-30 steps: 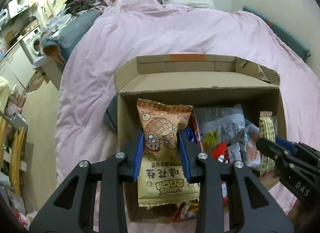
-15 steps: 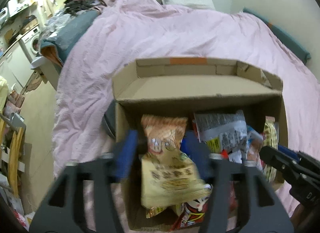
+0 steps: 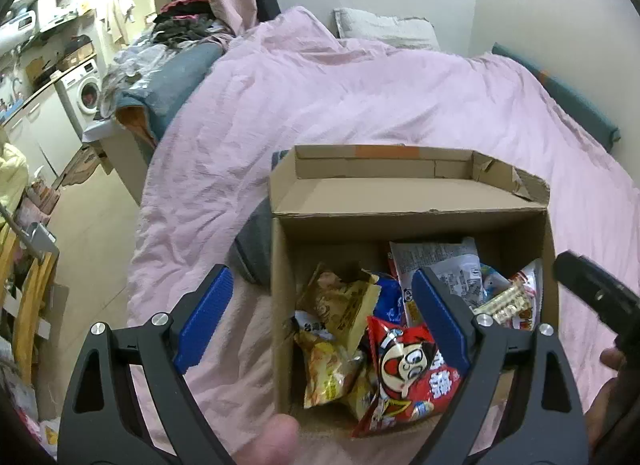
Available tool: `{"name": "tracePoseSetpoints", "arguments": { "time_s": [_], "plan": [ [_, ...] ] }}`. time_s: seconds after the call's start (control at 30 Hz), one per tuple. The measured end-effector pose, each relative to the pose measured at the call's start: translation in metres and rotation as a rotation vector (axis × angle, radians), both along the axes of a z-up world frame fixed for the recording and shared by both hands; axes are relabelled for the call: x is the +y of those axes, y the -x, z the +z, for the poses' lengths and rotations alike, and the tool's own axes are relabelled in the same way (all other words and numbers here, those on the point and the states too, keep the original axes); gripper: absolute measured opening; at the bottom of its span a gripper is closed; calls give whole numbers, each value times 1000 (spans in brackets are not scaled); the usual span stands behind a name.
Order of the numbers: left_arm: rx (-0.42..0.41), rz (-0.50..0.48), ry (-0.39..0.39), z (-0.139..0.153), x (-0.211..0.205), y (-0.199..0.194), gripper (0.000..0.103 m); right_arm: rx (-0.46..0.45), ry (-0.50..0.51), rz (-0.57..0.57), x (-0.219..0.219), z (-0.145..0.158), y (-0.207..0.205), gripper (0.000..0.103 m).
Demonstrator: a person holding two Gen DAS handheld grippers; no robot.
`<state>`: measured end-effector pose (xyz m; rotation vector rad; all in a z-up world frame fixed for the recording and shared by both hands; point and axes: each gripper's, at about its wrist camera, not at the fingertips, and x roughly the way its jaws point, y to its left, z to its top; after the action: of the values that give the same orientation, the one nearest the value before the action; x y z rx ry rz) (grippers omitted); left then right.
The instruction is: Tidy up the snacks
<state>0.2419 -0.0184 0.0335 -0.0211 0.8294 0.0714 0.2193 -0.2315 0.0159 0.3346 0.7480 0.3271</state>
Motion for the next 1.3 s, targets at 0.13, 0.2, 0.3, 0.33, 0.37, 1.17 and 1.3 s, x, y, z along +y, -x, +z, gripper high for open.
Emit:
{"name": "tracePoseSetpoints", "arguments": {
  "time_s": [0.13, 0.2, 0.3, 0.33, 0.37, 1.17, 1.3],
  "plan": [
    [-23, 3, 36, 8, 10, 18, 89, -65, 52, -29, 0, 17, 21, 96],
    [-33, -1, 32, 11, 13, 30, 90, -72, 63, -53, 0, 22, 32, 99],
    [-32, -23, 11, 10, 15, 46, 91, -72, 99, -51, 5, 27, 47, 100],
    [-35, -25, 8, 10, 16, 52, 91, -77, 110, -45, 7, 28, 51, 101],
    [-38, -24, 5, 11, 19, 59, 91, -81, 116, -39, 9, 30, 58, 101],
    [-144, 4, 81, 6, 51, 185, 103, -74, 157, -58, 24, 7, 168, 103],
    [-144, 2, 69, 0, 48, 185, 103, -100, 212, -47, 35, 2, 172, 103]
  ]
}}
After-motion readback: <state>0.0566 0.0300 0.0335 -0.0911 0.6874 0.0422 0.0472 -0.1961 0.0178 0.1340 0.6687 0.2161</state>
